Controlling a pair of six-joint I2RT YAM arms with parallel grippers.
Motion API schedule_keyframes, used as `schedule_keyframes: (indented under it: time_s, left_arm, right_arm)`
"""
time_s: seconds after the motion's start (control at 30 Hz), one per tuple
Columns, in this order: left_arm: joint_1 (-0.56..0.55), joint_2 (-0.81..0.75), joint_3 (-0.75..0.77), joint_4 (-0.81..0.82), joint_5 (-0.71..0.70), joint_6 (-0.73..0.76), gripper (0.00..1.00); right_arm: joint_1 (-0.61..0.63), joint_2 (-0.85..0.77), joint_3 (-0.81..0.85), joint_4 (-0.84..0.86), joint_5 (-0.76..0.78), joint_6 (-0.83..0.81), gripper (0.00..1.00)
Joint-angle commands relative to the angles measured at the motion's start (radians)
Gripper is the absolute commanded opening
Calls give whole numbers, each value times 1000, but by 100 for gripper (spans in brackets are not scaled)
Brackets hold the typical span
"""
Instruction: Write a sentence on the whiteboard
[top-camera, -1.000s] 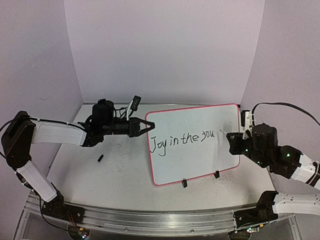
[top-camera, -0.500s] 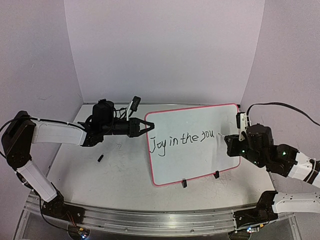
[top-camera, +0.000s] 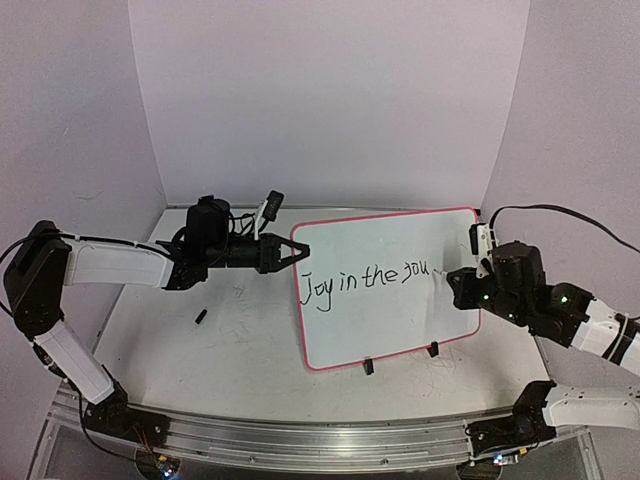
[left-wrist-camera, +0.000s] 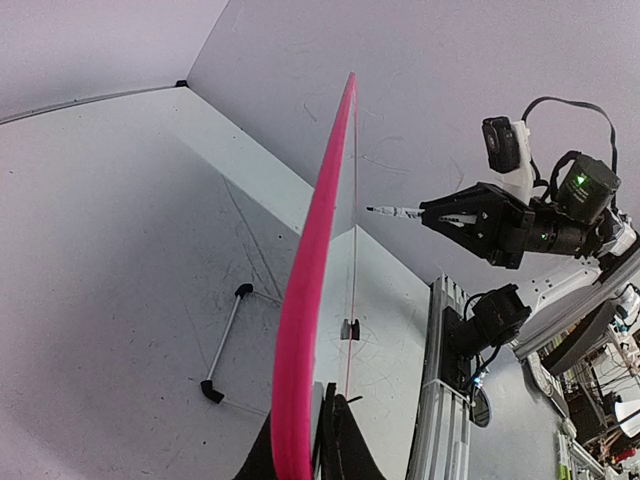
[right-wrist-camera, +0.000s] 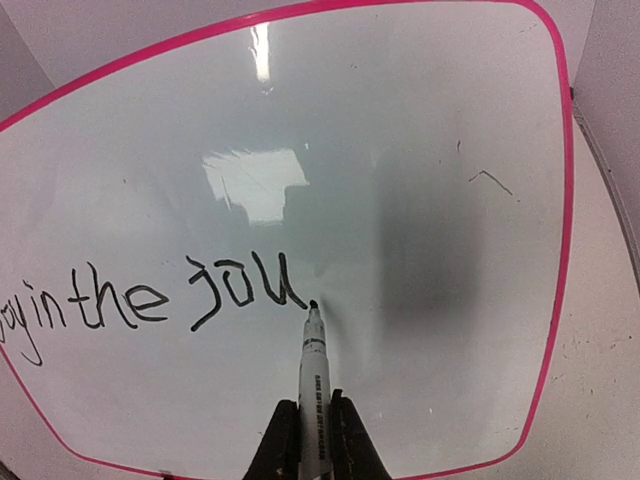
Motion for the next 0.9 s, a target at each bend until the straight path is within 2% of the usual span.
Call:
schedule_keyframes:
  time_s: [0.0, 0.17, 0.53, 0.87]
  left_arm:
    - [10, 36, 11, -117, -136, 117, 0]
    - [10, 35, 15, -117, -131, 112, 0]
    - [10, 24, 6, -117, -128, 100, 0]
    - [10, 32, 8, -117, -126, 99, 0]
  right_arm:
    - [-58, -31, 25, 51, -67, -67, 0]
    - [-84, 10, 32, 61, -117, -99, 0]
    - [-84, 75, 80, 135, -124, -123, 0]
    - [-84, 30, 60, 111, -101, -104, 0]
